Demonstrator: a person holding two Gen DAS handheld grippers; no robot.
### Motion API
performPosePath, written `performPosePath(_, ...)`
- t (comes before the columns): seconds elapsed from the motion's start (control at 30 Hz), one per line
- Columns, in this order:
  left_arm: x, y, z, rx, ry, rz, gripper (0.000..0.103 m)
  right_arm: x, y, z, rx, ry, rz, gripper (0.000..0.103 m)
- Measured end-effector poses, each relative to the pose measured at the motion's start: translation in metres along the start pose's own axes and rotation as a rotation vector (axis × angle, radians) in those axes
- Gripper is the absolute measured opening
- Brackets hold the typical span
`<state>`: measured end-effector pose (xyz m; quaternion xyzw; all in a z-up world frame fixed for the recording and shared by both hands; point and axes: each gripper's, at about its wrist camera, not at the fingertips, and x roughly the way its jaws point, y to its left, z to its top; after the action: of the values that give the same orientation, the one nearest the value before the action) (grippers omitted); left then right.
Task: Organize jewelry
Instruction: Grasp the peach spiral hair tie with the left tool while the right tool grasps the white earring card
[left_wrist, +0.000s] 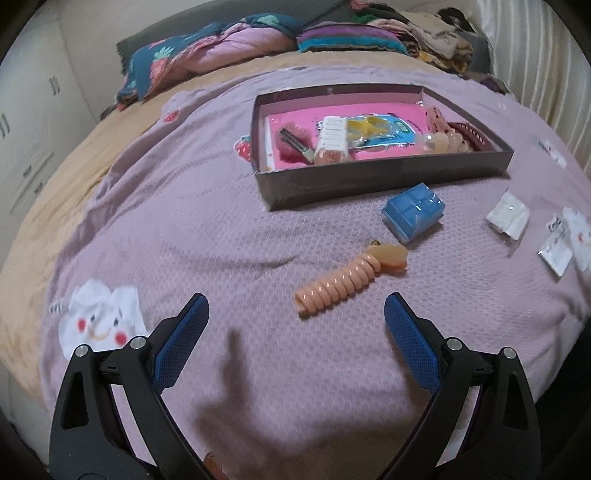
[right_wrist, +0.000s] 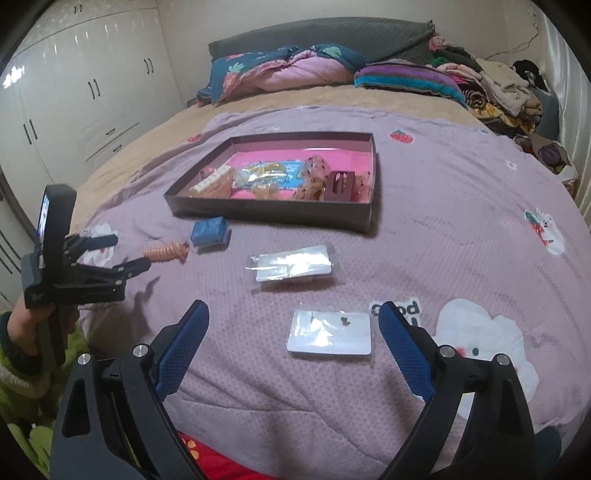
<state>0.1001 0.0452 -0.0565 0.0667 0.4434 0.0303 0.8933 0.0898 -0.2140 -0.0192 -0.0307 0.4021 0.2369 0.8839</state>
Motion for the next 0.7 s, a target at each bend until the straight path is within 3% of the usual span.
performPosePath(0.23, 0.019, -0.020, 0.013, 0.148, 0.007, -0.022, 0.081, 0.024, -0.014, -0.008, 0.039, 0.059, -0.037, 0.092)
performPosePath(0.4, 0.037, -0.022, 0.014, 0.146, 0.047, -0.091, 0.056, 0.042, -0.021, -0.014, 0.045, 0.099, -0.064, 0.092)
performPosePath(0.57, 0.031, -0.030, 0.008, 0.156, 0.039, -0.130, 0.020, 0.058, -0.023, -0.016, 0.036, 0.135, -0.077, 0.092)
performPosePath(0.63, 0.027, -0.032, 0.006, 0.154, 0.032, -0.138, 0.012, 0.063, -0.022, -0.017, 0.026, 0.144, -0.084, 0.092)
performPosePath(0.7, 0.024, -0.030, 0.005, 0.132, 0.028, -0.154, 0.011, 0.066, -0.020, -0.018, 0.011, 0.147, -0.091, 0.092)
